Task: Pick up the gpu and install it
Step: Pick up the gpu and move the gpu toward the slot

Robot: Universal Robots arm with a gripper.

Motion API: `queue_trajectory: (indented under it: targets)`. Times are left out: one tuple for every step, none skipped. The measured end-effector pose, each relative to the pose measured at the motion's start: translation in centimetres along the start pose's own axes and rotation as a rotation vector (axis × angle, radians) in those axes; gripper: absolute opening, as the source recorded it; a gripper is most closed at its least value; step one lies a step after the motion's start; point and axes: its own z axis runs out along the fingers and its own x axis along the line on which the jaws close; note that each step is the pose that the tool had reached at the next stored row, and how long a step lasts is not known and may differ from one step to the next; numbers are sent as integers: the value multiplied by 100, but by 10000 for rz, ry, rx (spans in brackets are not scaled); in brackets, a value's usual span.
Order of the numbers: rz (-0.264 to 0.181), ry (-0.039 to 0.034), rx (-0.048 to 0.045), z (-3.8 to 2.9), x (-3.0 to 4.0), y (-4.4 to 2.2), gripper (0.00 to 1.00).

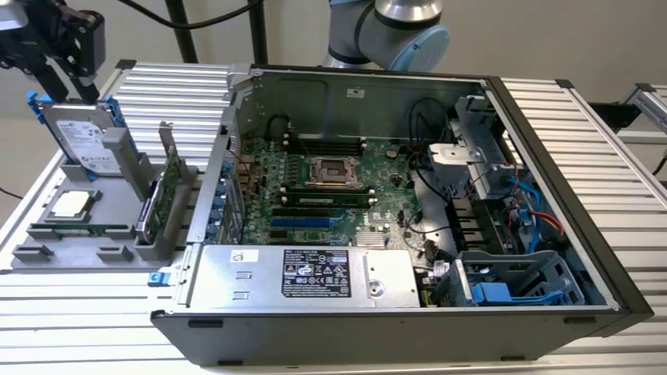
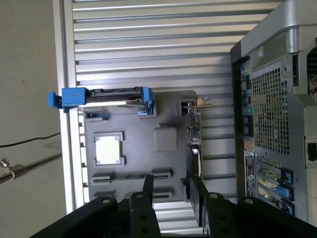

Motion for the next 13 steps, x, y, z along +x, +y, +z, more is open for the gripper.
queue_trajectory:
  targets:
    - [1, 0, 0, 1, -9, 1, 100]
    - [2, 0, 1, 2, -20, 1, 100]
    - [2, 1, 1, 3, -33, 2, 100]
    - [2, 3, 1, 4, -45, 3, 100]
    - [2, 5, 0, 6, -57, 3, 100]
    - [2, 5, 0, 8, -69, 4, 100]
    - [2, 6, 0, 10, -79, 5, 100]
    - [2, 7, 0, 11, -86, 5, 100]
    - [2, 7, 0, 12, -93, 5, 100]
    - [3, 8, 0, 13, -98, 6, 100]
    - [3, 8, 1, 14, -103, 6, 100]
    - [3, 8, 0, 15, -109, 6, 100]
    - [2, 9, 0, 16, -114, 7, 100]
